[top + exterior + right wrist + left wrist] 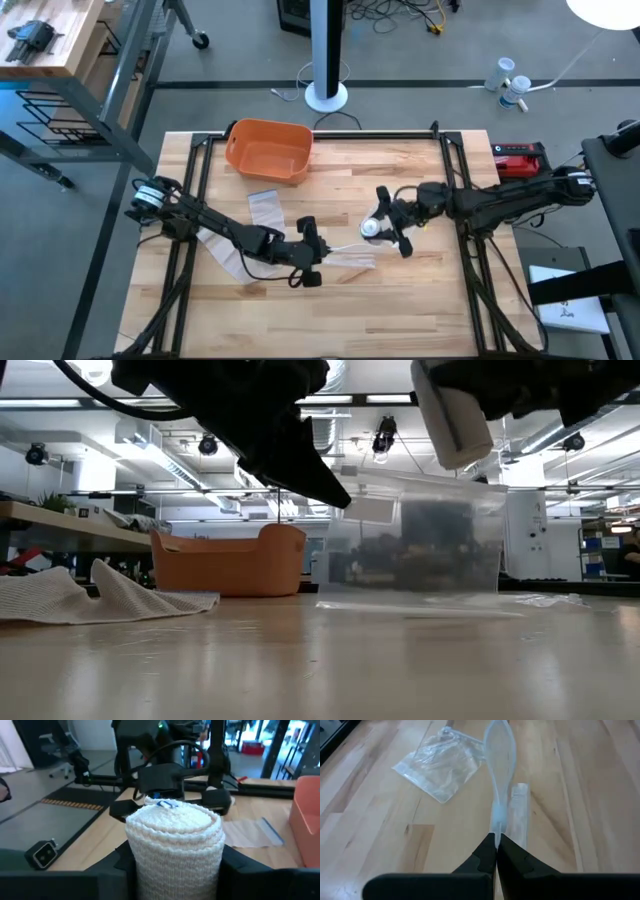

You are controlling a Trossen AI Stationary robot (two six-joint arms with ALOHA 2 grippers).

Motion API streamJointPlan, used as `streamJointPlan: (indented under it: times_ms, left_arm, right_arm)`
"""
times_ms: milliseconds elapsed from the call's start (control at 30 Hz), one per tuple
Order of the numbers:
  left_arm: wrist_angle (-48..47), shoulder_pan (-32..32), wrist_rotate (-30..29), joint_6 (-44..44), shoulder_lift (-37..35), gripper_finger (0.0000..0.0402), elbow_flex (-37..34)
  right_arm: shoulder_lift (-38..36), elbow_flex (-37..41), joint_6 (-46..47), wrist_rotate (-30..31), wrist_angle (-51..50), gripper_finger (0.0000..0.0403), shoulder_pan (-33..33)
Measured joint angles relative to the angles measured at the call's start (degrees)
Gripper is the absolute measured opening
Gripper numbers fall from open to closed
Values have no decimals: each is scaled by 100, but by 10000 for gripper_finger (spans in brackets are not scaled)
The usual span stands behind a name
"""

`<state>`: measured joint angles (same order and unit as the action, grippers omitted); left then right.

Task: Roll bandage
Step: Open the transparent zip bag

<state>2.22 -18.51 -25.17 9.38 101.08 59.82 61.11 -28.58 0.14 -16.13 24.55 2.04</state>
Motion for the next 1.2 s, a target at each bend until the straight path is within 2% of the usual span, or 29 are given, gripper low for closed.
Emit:
streamJointPlan:
  times_ms: [133,300,433,633,800,1000,1200]
  left_arm:
    - [4,29,0,6,0,0,-20]
    - [79,34,0,-36,0,0,-25]
    - [133,34,2,-416,-2,0,-27]
    - [179,55,0,-463,0,0,-27]
    - [189,70,0,-490,0,0,-29]
    - [223,106,1,-317,161,0,-33]
    - [203,132,7,31,316,0,-51]
  right_arm:
    - [422,138,-11,29,806,138,222]
    - [852,-27,-301,-24,789,139,258]
    - [1167,-245,-734,-97,527,141,241]
    - [1659,-595,-867,-651,453,134,233]
    - [2054,-785,-1014,-695,450,141,230]
    - [2161,-957,-858,-1124,444,135,232]
    - [2110,-946,-505,-1241,143,141,232]
